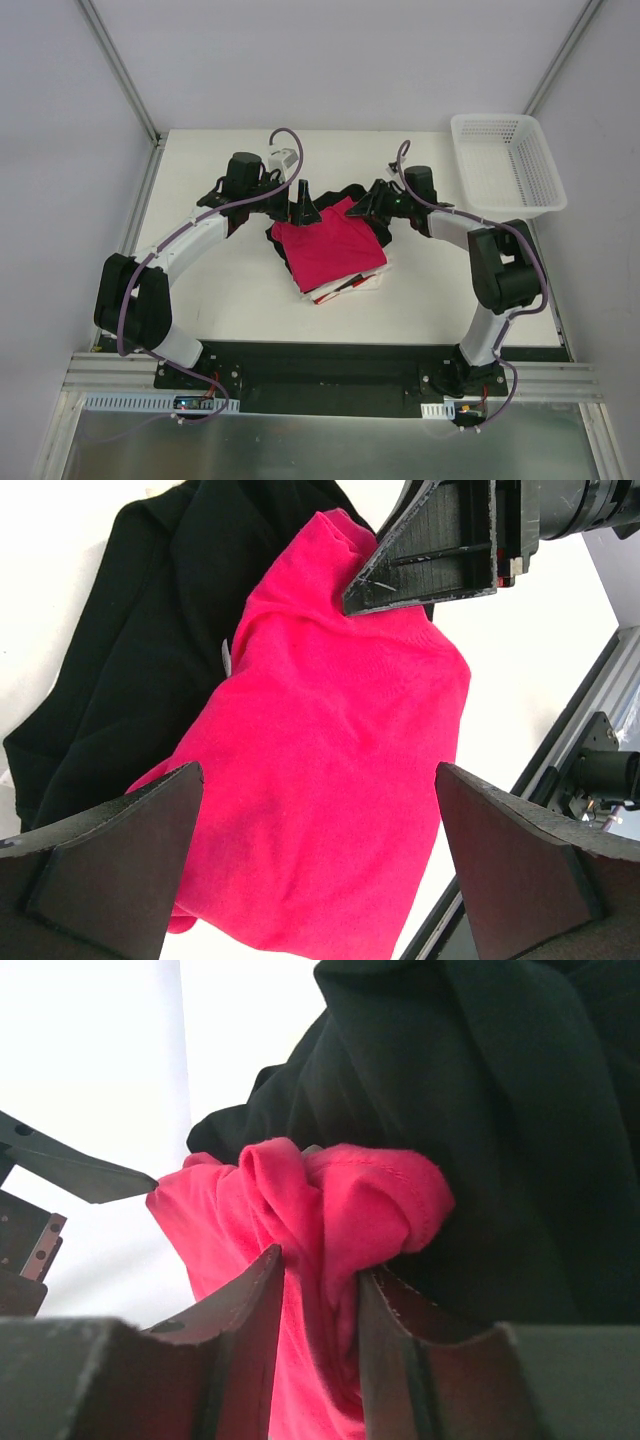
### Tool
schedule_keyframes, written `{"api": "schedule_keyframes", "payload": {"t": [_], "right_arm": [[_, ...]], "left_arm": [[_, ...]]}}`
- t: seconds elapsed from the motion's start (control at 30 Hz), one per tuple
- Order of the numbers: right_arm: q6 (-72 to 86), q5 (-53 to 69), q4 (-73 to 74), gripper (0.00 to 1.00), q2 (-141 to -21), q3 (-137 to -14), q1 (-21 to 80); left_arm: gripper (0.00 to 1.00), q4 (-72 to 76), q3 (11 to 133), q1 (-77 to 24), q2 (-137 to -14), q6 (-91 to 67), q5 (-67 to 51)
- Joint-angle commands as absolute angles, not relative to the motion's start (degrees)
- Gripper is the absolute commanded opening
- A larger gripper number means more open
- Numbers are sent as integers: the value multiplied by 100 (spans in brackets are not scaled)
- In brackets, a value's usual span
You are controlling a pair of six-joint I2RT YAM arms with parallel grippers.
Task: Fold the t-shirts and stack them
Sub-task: Smooth out wrinkles on the folded tshirt
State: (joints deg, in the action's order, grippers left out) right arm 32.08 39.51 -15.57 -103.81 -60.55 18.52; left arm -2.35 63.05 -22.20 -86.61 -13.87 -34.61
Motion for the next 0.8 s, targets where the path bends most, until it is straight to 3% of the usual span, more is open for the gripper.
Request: {"api": "schedule_keyframes", "payload": {"t": [0.0,0.3,0.77], "right_arm": [[3103,4078,-1758,42,-10380,-6135,1846],[2699,3955,-1196,48,-9678,-5758,1425],[2355,3823,-1098,49,-8675,-4289,896]], "left_arm": [[99,-185,6267,-2285,-8464,-1266,-3401],[99,-193,6328,-2285,-8578,-1301,-3498],[99,-193,6346,-2285,-8631,-1353,-3551]]}}
